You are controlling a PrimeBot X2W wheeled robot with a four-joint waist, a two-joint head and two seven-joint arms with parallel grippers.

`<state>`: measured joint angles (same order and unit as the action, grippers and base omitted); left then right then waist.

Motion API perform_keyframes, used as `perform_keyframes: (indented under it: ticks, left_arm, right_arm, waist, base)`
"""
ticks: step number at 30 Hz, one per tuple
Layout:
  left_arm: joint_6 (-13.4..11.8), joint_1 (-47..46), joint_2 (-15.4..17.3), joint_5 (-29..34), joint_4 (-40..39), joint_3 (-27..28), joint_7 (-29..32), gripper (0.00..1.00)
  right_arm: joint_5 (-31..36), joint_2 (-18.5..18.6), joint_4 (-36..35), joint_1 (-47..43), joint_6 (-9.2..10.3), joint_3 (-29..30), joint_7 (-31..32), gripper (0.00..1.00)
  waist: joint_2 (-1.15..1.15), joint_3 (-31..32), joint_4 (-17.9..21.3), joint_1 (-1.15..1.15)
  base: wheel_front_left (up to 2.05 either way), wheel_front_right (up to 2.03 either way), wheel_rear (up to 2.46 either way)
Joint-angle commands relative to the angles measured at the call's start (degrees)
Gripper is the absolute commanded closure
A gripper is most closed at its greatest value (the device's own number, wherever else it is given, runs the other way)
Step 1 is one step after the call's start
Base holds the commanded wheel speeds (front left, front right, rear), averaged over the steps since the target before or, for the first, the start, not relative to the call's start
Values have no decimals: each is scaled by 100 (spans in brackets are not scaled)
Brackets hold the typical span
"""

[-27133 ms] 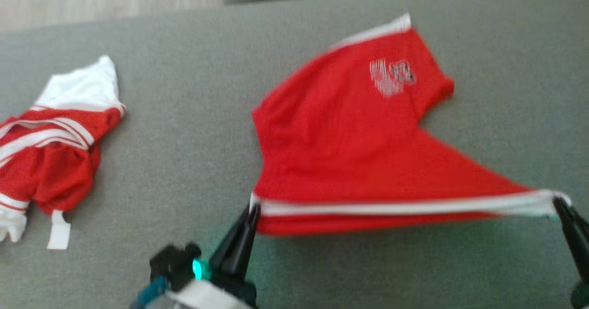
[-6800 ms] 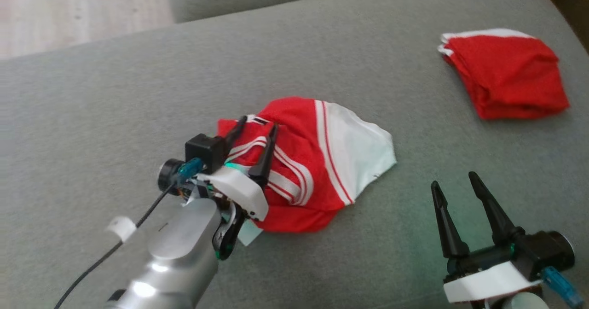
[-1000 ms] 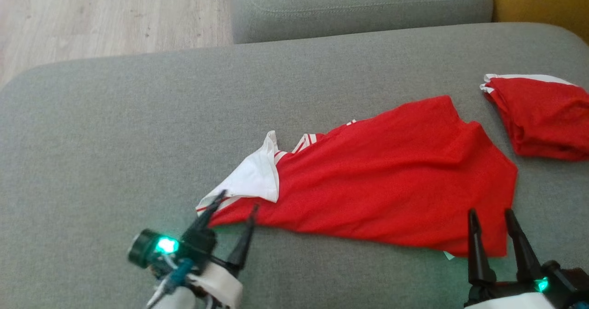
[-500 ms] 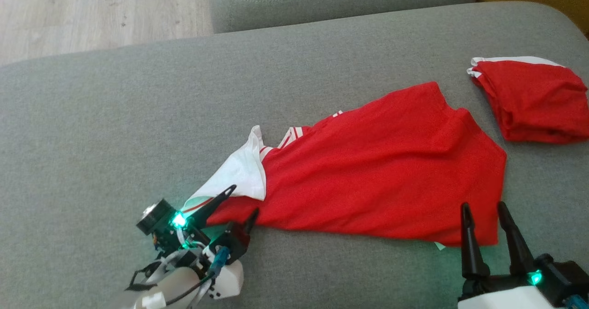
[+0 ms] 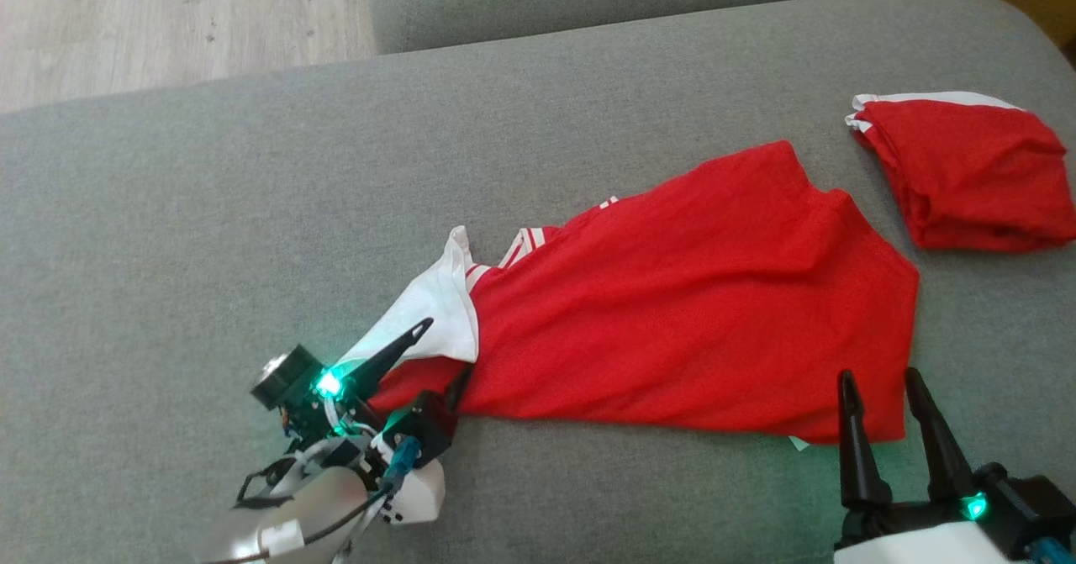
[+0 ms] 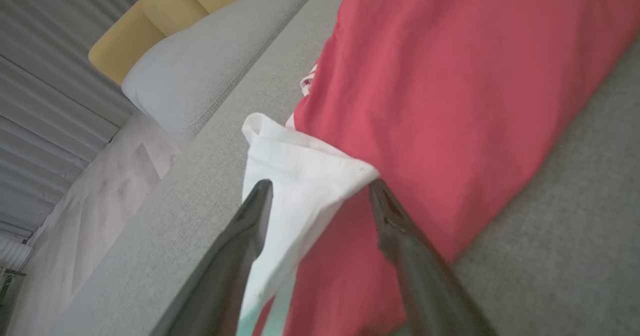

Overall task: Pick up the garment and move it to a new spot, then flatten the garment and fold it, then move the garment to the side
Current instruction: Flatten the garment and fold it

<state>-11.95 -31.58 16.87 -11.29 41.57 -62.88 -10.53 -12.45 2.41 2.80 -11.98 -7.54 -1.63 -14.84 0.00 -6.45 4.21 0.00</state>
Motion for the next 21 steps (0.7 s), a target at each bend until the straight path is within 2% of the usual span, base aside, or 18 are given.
perform_keyframes:
  ticks: [1,17,18,19,20,21]
  left_arm:
    - [-50,-325,65,-24,-16,190,-107,0]
    - [23,-491,-62,-78,98,137,-374,0]
    - [27,-494,-62,-78,100,130,-381,46]
    - [28,-496,-62,-80,101,125,-387,71]
    - [44,-500,-60,-74,107,107,-391,100]
    - [73,-501,-62,-83,128,92,-391,100]
  right_arm:
    - [28,49,-154,241,5,-138,-16,0]
    - [1,47,-96,329,5,-136,-16,0]
    - [-4,47,-89,332,5,-139,-16,0]
    - [-5,47,-80,333,5,-145,-16,0]
    - [-4,47,-71,335,5,-151,-16,0]
    - [-4,47,-63,338,5,-156,-16,0]
  waist:
    - [0,-25,-6,0]
    - [0,-147,-4,0]
    - [0,-148,-2,0]
    - [0,-146,1,0]
    - [0,-148,3,0]
    - [0,-149,5,0]
  base:
    - [0,0,0]
    - [0,0,0]
    - [0,0,0]
    - [0,0,0]
    - [0,0,0]
    - [0,0,0]
